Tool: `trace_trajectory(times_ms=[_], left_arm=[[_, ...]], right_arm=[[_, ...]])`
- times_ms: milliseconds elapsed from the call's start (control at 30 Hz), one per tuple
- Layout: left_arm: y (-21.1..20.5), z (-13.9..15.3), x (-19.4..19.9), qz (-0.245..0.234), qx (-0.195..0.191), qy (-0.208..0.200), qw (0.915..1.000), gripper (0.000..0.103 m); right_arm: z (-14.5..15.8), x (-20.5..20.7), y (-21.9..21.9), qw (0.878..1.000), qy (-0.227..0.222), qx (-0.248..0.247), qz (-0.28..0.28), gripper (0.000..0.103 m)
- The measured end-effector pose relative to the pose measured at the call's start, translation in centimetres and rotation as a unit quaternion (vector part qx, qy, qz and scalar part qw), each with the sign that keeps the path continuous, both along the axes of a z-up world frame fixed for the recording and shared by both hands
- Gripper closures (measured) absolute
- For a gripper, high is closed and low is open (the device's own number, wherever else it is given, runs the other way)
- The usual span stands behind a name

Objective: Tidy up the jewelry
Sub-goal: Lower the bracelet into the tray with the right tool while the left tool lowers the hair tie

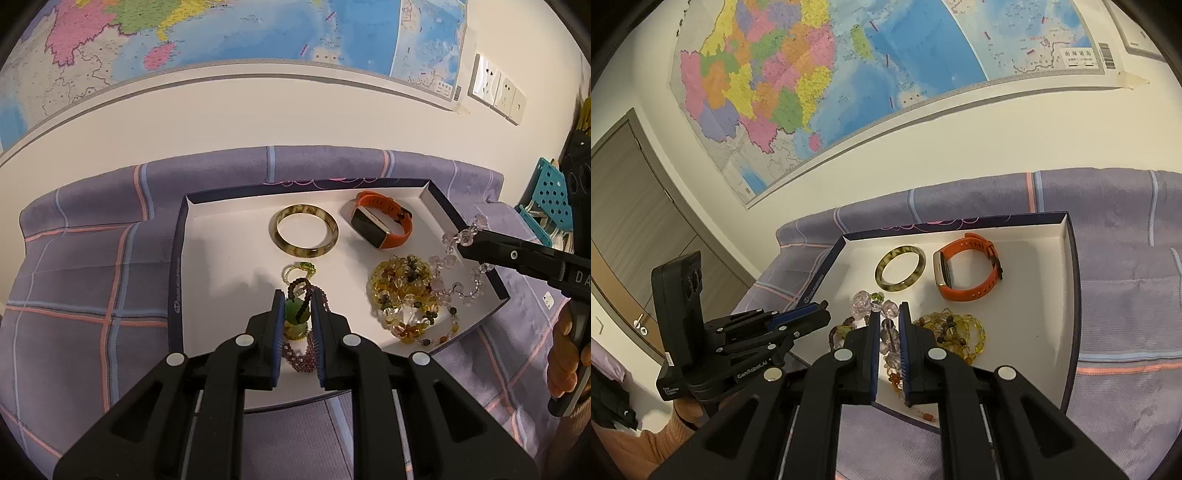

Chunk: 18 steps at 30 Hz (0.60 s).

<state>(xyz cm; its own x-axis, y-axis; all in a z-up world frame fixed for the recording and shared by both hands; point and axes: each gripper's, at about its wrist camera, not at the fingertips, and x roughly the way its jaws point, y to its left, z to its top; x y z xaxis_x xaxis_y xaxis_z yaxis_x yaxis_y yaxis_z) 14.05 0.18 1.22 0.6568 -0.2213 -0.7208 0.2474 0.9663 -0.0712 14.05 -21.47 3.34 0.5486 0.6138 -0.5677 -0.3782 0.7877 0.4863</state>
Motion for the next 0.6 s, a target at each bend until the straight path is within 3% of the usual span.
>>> trace_trajectory(times_ms=[600], left_arm=[[0.0,-0.9,0.8,0.004,-0.002,0.015,0.9999,0.088]], right_arm=[[-1.5,1.2,0.1,1.000,0.021,-0.005,-0.007,0.095]])
